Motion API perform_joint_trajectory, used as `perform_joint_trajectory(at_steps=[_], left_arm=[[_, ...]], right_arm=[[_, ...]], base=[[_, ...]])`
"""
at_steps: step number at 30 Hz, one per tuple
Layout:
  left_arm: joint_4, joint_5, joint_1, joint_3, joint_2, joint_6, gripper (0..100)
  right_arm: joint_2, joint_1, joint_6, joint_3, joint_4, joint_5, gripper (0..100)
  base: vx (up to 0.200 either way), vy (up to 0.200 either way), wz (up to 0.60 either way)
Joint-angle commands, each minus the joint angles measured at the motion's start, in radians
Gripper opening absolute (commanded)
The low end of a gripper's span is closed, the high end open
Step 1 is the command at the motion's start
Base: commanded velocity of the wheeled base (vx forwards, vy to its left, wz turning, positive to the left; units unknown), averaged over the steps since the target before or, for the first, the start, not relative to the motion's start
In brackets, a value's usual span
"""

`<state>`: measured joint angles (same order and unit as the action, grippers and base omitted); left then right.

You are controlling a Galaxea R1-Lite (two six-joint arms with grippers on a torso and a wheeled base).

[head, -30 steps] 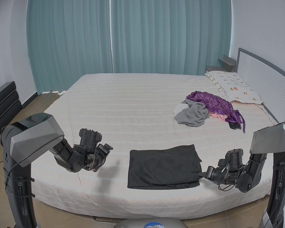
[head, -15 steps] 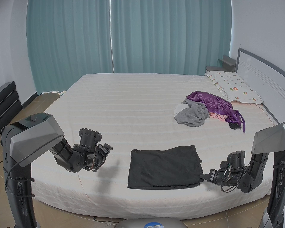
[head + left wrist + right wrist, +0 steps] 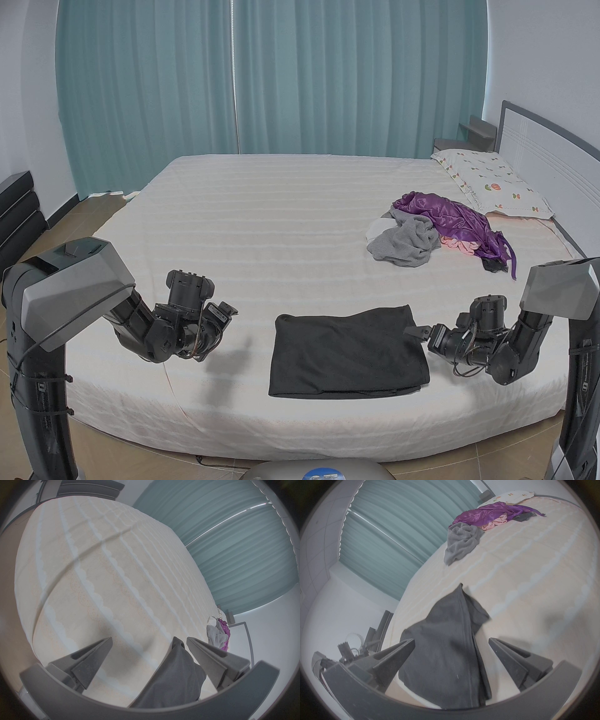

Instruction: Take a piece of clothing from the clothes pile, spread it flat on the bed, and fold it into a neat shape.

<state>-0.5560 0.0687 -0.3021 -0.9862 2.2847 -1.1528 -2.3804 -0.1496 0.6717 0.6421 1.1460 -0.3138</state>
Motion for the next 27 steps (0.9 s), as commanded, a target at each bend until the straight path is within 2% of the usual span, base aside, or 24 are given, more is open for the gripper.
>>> perform_joint_trajectory(at_steps=[1, 2, 5, 17, 18, 27], left_arm=[[0.001, 0.0, 0.0, 0.001, 0.002, -0.002, 100], [-0.001, 0.0, 0.0, 0.001, 0.002, -0.002, 100], [-0.001, 0.0, -0.002, 0.001, 0.004, 0.001, 100], [-0.001, 0.0, -0.002, 0.001, 0.004, 0.002, 100], [-0.001, 0.0, -0.002, 0.001, 0.004, 0.002, 100], [-0.001, 0.002, -0.006, 0.001, 0.006, 0.007, 100]], right_arm=[[-0.103, 0.005, 0.051, 0.209, -0.08, 0.024, 100], [-0.151, 0.005, 0.058, 0.318, -0.126, 0.055, 100], [-0.194, 0.001, 0.065, 0.419, -0.167, 0.078, 100], [-0.247, -0.008, 0.065, 0.528, -0.189, 0.081, 100], [-0.249, -0.008, 0.066, 0.536, -0.189, 0.081, 0], [-0.263, 0.013, 0.066, 0.571, -0.189, 0.111, 0]], base=[[0.0, 0.0, 0.0], [0.0, 0.0, 0.0], [0.0, 0.0, 0.0], [0.0, 0.0, 0.0], [0.0, 0.0, 0.0], [0.0, 0.0, 0.0]])
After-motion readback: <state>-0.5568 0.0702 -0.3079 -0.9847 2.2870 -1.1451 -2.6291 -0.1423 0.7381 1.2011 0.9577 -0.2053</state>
